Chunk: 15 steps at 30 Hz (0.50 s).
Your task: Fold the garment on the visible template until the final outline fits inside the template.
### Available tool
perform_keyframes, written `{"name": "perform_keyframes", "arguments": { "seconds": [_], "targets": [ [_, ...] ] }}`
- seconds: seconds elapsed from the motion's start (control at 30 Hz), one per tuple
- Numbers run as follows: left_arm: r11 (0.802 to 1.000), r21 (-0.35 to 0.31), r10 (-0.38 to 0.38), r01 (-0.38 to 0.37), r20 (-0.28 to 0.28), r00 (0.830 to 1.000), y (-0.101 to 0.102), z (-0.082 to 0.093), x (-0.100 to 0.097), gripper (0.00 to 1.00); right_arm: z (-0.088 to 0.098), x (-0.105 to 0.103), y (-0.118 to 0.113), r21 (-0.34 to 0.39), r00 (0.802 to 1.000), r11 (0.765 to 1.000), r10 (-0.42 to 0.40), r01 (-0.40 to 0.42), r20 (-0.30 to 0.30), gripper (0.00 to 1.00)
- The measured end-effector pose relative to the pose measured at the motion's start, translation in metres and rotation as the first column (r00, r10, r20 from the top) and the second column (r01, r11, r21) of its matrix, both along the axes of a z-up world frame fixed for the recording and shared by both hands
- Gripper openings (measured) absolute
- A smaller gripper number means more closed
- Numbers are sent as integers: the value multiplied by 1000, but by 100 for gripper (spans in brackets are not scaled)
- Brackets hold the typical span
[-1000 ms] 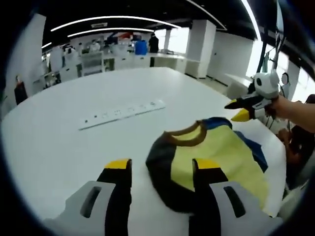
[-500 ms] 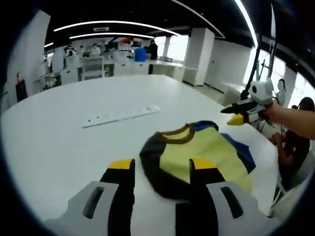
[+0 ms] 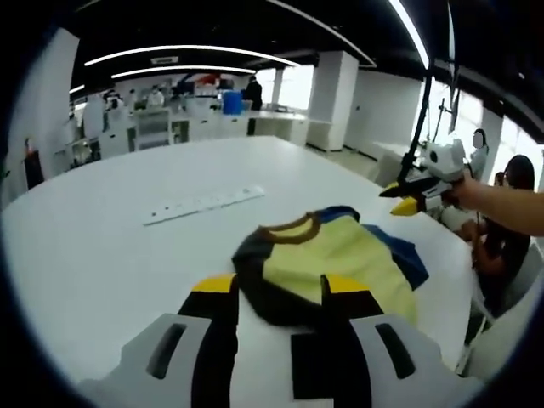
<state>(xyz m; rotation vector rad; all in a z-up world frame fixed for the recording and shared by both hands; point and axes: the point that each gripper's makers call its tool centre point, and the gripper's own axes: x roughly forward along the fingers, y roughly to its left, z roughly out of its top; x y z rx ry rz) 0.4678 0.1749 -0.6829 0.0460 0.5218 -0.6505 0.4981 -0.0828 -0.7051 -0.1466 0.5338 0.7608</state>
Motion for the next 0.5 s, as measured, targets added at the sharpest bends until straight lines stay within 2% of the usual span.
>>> {"name": "perform_keyframes", "arguments": {
  "seconds": [0.27, 0.5],
  "targets": [
    [999, 12, -45, 45, 7, 999, -4, -4, -18, 30, 0, -16, -6, -15, 1000, 1000, -4, 4, 16, 41],
    [998, -10, -56, 56, -9, 998, -6, -11, -30, 29, -4, -28, -10, -23, 1000, 1000, -5, 5, 11, 40]
  ]
}}
